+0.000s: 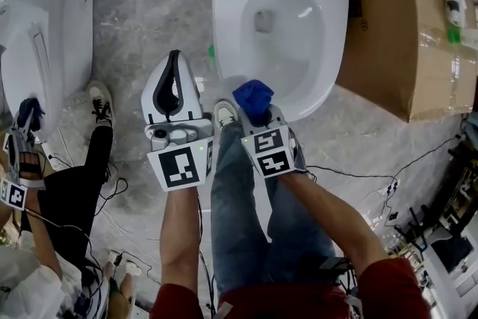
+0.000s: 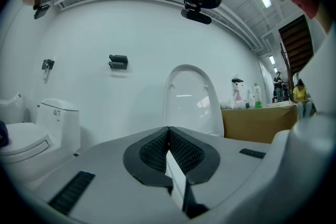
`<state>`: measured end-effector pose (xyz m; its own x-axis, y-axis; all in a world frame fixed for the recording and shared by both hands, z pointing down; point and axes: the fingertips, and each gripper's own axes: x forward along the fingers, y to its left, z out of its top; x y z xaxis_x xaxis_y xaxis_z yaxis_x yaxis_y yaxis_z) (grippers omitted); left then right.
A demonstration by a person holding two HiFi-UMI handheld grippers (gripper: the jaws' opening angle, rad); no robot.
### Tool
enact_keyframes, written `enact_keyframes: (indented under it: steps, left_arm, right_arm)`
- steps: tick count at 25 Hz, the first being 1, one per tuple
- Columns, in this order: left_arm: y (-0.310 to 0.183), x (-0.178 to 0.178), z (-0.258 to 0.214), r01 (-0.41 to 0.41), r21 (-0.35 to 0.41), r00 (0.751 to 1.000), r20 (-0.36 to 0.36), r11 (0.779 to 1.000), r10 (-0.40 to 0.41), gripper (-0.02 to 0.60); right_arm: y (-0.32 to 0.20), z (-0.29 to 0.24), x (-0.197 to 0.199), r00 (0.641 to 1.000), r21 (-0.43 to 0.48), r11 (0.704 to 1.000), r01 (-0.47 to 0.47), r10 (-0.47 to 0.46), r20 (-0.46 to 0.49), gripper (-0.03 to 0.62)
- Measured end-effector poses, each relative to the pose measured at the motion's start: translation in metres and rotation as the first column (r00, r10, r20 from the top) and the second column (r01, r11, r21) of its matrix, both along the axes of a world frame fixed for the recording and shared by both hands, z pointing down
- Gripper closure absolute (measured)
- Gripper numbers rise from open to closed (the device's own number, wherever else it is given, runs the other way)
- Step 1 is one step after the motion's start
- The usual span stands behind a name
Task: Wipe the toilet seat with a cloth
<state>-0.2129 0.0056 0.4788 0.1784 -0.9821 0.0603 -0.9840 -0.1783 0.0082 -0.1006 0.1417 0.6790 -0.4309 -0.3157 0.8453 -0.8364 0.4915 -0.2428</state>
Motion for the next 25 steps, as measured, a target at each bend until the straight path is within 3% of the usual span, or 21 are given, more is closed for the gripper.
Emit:
enact_keyframes:
  steps: [12, 25]
  left_arm:
    - [-0.014, 0.047, 0.012, -0.066, -0.01, 0.998, -0.004, 0.998, 0.066, 0.565]
    - [-0.025, 0.08, 0.023, -0.11, -0.045, 0.994, -0.003, 0.993, 0.11, 0.565]
  right_arm:
    - [0.007, 0.012, 0.102, 0.995, 0.011, 0.999, -0.048, 0.048, -0.083, 0.536]
    - [-0.024, 0.015, 0.18, 0.97, 0.057, 0.975, -0.214, 0.219, -0.108, 0.536]
